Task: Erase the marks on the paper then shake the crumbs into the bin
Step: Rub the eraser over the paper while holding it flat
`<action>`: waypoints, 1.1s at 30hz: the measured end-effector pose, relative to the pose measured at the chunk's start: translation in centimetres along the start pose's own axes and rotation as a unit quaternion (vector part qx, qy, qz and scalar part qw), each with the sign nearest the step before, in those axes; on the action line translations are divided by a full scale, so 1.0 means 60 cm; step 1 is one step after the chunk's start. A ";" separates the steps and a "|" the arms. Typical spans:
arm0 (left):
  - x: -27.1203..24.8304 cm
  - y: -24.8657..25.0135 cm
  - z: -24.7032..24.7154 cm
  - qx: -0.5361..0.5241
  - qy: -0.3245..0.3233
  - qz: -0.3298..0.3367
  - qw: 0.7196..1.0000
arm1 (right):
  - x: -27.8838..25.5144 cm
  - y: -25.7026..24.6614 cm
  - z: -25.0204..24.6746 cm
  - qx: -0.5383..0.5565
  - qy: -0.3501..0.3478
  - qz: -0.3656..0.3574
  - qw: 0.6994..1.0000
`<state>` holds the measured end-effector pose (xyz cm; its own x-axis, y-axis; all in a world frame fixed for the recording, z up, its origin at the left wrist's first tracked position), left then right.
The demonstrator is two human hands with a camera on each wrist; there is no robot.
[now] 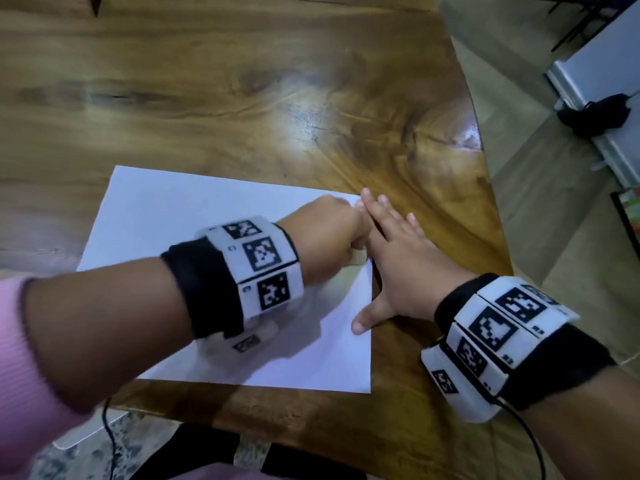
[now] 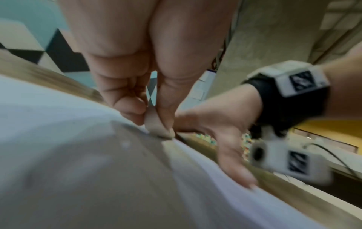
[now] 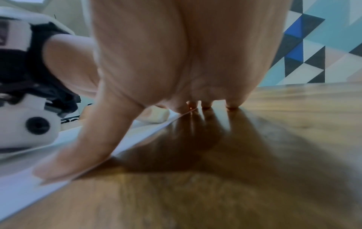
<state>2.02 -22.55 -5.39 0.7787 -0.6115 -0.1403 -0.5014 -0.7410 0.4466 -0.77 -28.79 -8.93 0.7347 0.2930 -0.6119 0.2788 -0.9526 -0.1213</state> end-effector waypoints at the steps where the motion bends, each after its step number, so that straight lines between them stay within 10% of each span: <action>1: -0.011 0.012 0.008 0.012 -0.011 0.015 1.000 | 0.000 0.000 0.001 -0.001 -0.003 0.002 1.000; 7: -0.112 0.035 0.063 -0.047 -0.109 0.079 0.990 | 0.001 0.001 0.002 -0.010 -0.009 0.007 1.000; 13: -0.005 -0.015 0.003 0.016 -0.001 0.002 1.000 | 0.001 -0.002 0.001 -0.007 -0.007 0.007 1.000; 20: -0.139 0.042 0.068 0.021 -0.083 0.174 0.981 | 0.001 0.000 0.003 -0.006 -0.008 0.008 1.000; 28: 0.000 -0.032 -0.002 0.036 -0.011 -0.016 0.999 | 0.001 -0.002 0.000 -0.008 -0.003 0.005 1.000; 33: -0.105 0.050 0.076 0.036 -0.114 0.142 0.983 | 0.002 0.001 0.004 -0.008 -0.013 0.011 1.000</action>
<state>-6.09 -22.19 -7.20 0.5022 -0.8370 -0.2172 -0.7187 -0.5437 0.4335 -0.83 -28.82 -9.21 0.7249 0.2695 -0.6340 0.2723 -0.9574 -0.0957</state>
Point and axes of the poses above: each hand's wrist, its own x-axis towards the middle knuckle, its own z-axis out of the palm, y = z × x, the point moved 8 cm from there along x, towards the middle knuckle, and after that the axes turned 6 degrees about z, right-handed, at the moved point
